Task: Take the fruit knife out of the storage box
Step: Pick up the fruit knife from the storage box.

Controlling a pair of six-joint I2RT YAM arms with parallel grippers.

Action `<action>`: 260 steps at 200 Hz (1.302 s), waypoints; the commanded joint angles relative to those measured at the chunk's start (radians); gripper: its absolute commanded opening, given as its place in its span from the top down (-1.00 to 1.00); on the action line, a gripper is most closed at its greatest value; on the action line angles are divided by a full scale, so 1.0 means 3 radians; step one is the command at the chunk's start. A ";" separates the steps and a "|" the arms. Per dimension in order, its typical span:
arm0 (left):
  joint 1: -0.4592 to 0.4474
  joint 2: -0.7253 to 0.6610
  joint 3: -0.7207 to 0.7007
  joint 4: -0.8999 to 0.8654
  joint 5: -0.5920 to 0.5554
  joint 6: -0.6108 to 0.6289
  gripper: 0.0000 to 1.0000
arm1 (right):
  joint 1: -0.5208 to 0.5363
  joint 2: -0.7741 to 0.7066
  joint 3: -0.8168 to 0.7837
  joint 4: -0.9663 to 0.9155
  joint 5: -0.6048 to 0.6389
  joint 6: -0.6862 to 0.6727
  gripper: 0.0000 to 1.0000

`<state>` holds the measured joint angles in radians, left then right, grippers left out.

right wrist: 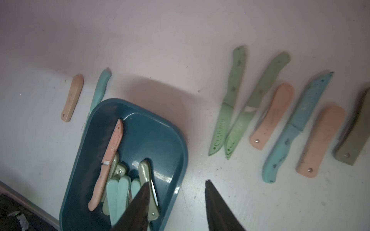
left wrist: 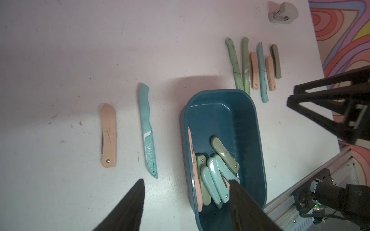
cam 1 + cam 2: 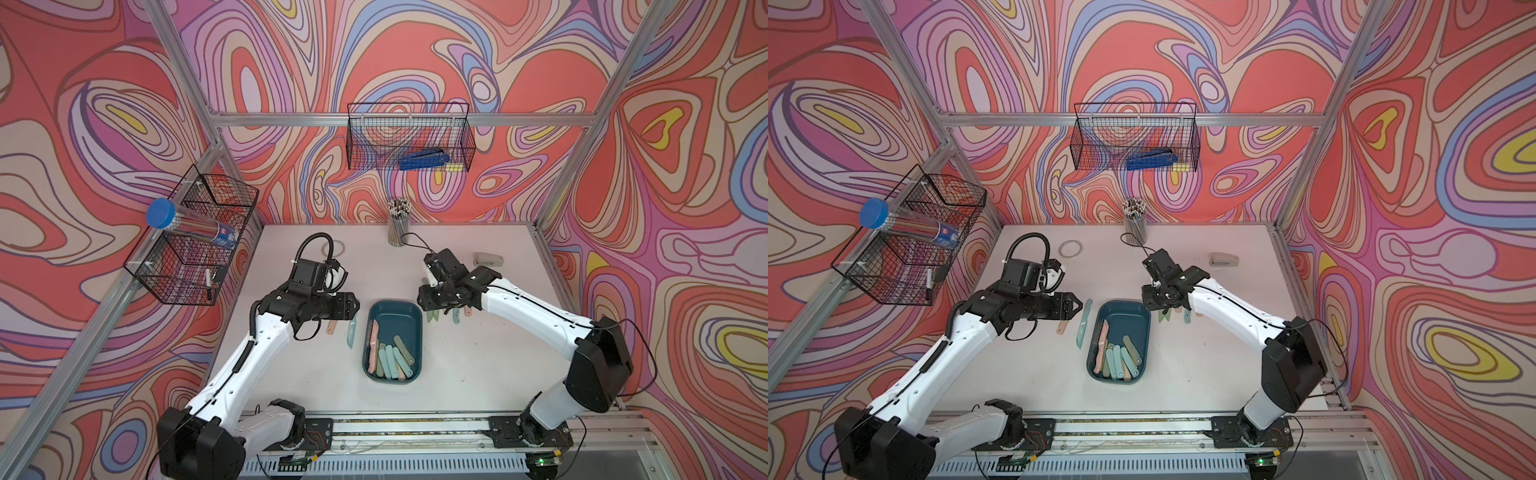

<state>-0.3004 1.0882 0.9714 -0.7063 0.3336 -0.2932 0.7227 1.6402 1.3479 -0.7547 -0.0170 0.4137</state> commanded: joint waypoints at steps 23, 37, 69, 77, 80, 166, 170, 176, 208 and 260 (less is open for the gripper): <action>-0.0005 -0.0578 -0.0200 0.0211 0.0089 -0.0127 -0.57 | 0.0594 0.0653 0.0435 -0.0370 0.0081 0.0144 0.08; -0.0005 -0.0684 -0.0254 0.0233 0.0079 -0.0165 -0.65 | 0.0686 0.0820 0.0524 -0.0460 0.0192 0.0252 0.08; -0.0011 -0.0781 -0.0287 0.0280 0.0106 -0.0168 -0.81 | 0.0721 0.0969 0.0519 -0.0520 0.0397 0.0576 0.10; -0.0008 -0.0785 -0.0293 0.0301 0.0124 -0.0168 -0.86 | 0.0724 0.1011 0.0509 -0.0526 0.0384 0.0606 0.10; -0.0011 -0.0788 -0.0293 0.0308 0.0131 -0.0168 -0.88 | 0.0724 0.1030 0.0513 -0.0537 0.0379 0.0610 0.11; -0.0023 -0.0743 -0.0278 0.0356 0.0125 -0.0143 -0.99 | 0.0725 0.1275 0.0380 -0.0455 0.0240 0.0681 0.20; -0.0026 -0.0748 -0.0282 0.0355 0.0124 -0.0143 -0.99 | 0.0725 0.1290 0.0384 -0.0458 0.0241 0.0682 0.20; -0.0028 -0.0753 -0.0283 0.0360 0.0125 -0.0143 -0.99 | 0.0728 0.1315 0.0389 -0.0464 0.0245 0.0682 0.20; -0.0042 -0.0798 -0.0288 0.0368 0.0127 -0.0138 -0.99 | 0.0730 0.1434 0.0413 -0.0456 0.0218 0.0694 0.23; -0.0049 -0.0856 -0.0321 0.0447 0.0289 -0.0153 -0.99 | 0.0727 0.1527 0.0416 -0.0456 0.0246 0.0717 0.35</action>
<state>-0.3088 0.8482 0.8894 -0.6060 0.3874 -0.3378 0.9390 2.0537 1.4761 -0.8894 0.0532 0.6144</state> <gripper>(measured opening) 0.997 0.346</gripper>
